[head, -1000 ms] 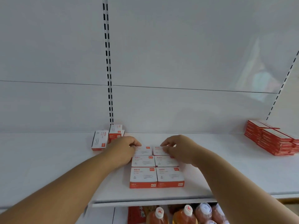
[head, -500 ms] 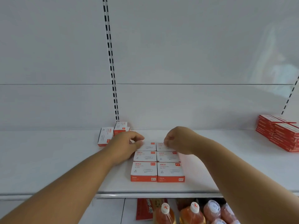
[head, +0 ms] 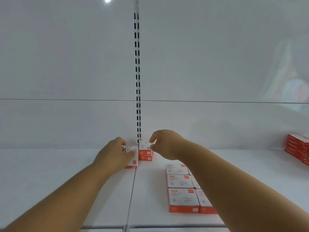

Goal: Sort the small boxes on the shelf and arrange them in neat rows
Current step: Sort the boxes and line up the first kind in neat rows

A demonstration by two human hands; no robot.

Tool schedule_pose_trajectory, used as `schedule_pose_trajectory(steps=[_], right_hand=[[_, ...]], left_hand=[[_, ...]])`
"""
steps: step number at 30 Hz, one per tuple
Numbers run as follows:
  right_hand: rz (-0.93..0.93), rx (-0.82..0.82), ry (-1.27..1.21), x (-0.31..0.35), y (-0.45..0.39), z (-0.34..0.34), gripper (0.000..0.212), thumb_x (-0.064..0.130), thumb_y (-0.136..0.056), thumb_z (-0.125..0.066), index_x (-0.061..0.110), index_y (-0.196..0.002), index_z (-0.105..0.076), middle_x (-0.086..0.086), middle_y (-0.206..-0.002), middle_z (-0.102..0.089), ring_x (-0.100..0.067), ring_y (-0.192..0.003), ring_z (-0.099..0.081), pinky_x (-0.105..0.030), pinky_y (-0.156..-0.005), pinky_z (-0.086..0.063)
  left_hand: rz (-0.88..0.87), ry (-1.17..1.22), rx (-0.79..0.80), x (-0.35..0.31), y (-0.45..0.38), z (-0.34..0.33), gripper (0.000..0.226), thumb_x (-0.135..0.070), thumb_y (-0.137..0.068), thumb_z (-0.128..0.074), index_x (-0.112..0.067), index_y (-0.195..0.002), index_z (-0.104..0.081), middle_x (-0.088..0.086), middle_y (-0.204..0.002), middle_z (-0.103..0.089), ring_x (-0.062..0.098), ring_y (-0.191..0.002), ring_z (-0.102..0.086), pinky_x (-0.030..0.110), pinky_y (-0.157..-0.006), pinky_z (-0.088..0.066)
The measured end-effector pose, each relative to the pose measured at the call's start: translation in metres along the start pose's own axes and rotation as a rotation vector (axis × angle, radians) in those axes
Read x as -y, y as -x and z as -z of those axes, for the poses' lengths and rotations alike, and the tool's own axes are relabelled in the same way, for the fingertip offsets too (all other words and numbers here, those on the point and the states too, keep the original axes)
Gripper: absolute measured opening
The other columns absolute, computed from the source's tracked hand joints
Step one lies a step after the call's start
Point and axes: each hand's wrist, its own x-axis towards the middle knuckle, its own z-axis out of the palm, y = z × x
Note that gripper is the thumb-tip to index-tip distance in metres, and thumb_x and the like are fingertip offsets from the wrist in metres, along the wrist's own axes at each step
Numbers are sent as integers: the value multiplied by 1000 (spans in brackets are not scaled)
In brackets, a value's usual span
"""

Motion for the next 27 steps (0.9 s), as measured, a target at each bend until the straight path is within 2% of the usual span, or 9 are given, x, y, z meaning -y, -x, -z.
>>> schedule_pose_trajectory(steps=[5,7,9,11,14,18,21,24,27], right_hand=[[-148,59,112,25,-27,-16,44,40,-101,-40,14,-136,-48,-7,-136,-54,-26,-121,-52,-33,-95,-41],[-228,90,142,33,-32,-25,46,43,-99,-43,7,-127,-51,-9,-119,-61,-26,-106,-56,-32,-85,-45],[-298,84,114,35,-36,-33,35,40,-97,-50,6,-104,-55,-6,-86,-60,-21,-79,-56,-28,-66,-44],[-373,63,37,36,-36,-32,24,31,-94,-56,8,-88,-55,-8,-74,-59,-22,-66,-58,-28,-58,-46],[-465,49,-161,32,-31,-26,31,19,-88,-65,2,-114,-61,-17,-92,-70,-25,-71,-61,-32,-66,-53],[-409,-56,-454,23,-20,-23,19,11,-89,-63,9,-107,-68,-14,-100,-71,-18,-73,-58,-28,-68,-54],[-338,-89,-744,21,-10,-21,19,5,-91,-61,14,-106,-70,-7,-100,-74,-21,-89,-64,-33,-76,-55],[-286,-32,-1049,23,-1,-19,26,0,-95,-54,11,-116,-65,-11,-109,-72,-29,-104,-67,-35,-78,-54],[-223,-72,-1138,22,7,-17,25,-1,-95,-55,5,-120,-57,-19,-110,-70,-35,-94,-69,-34,-67,-51]], left_hand=[[-9,189,51,17,-3,-14,25,-37,-87,-66,-32,-108,-53,-14,-94,-62,7,-83,-62,26,-65,-45],[-20,264,45,23,-6,-15,25,-33,-87,-68,-33,-106,-52,-17,-90,-62,5,-79,-62,25,-64,-45],[-15,377,19,29,-9,-14,22,-27,-88,-68,-31,-102,-52,-15,-88,-64,6,-77,-64,28,-65,-50],[3,533,-19,32,-12,-10,18,-21,-91,-65,-30,-102,-53,-12,-91,-65,9,-78,-65,29,-66,-51],[11,753,-33,33,-13,-5,20,-17,-95,-61,-32,-109,-57,-4,-97,-68,16,-79,-65,29,-68,-50],[42,1034,50,29,-15,-3,28,-6,-97,-57,-27,-116,-58,3,-100,-70,19,-85,-68,31,-72,-53],[116,1300,132,26,-19,-3,27,-1,-96,-56,-13,-120,-58,12,-101,-72,27,-91,-71,40,-82,-57],[141,1478,230,25,-16,3,26,0,-96,-54,-11,-119,-60,18,-103,-72,29,-92,-71,40,-77,-57],[103,1569,340,23,-10,10,31,3,-95,-55,-13,-120,-60,20,-104,-72,29,-86,-70,38,-72,-58]])
